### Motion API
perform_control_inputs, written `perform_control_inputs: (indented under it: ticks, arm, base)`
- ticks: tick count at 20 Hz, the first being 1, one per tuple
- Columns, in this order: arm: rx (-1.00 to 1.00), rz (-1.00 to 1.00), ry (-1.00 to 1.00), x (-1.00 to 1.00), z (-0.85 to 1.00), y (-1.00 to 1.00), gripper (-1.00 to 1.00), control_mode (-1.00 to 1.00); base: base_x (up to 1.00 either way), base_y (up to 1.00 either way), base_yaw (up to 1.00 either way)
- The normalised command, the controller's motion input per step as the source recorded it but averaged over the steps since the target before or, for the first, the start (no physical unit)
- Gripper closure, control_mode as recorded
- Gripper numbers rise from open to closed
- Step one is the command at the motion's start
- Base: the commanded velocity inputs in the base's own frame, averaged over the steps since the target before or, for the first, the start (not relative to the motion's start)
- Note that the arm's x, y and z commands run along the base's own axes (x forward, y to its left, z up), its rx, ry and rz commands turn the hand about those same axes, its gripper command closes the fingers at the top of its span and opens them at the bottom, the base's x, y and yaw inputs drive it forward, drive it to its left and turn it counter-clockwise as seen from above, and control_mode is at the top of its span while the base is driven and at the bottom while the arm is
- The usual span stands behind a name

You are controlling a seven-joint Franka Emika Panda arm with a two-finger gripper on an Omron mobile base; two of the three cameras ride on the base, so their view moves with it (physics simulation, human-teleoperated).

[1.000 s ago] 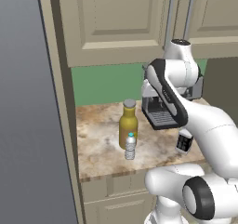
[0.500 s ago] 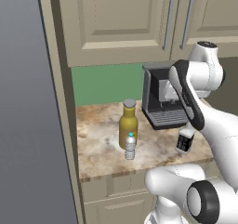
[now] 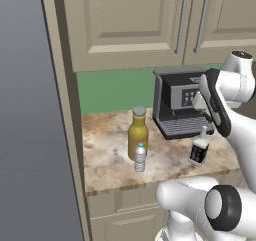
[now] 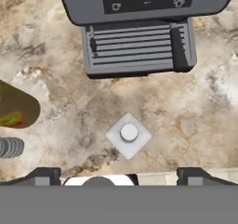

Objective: Place the drinks on the dining counter in a tight cluster.

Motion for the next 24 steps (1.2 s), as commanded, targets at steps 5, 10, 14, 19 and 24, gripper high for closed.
perform_control_inputs:
  ticks: [5,10,14,19,24]
  arm:
    - [0.07,0.11,-0.1,0.11,-0.17,-0.48,-1.0,-1.0]
    - [0.14,0.27,-0.24,-0.08,0.0,-0.18,-1.0,-1.0]
    - [0.18,0.31,-0.28,-0.21,0.0,-0.2,-1.0,-1.0]
    - [0.14,0.39,-0.21,-0.4,-0.14,-0.01,-1.0,-1.0]
    - [0.03,0.36,-0.23,-0.19,-0.19,0.0,-1.0,-1.0]
  base:
    - [0.0,0.0,0.0]
    - [0.0,0.0,0.0]
    - [0.0,0.0,0.0]
    - [0.0,0.0,0.0]
    - [0.0,0.0,0.0]
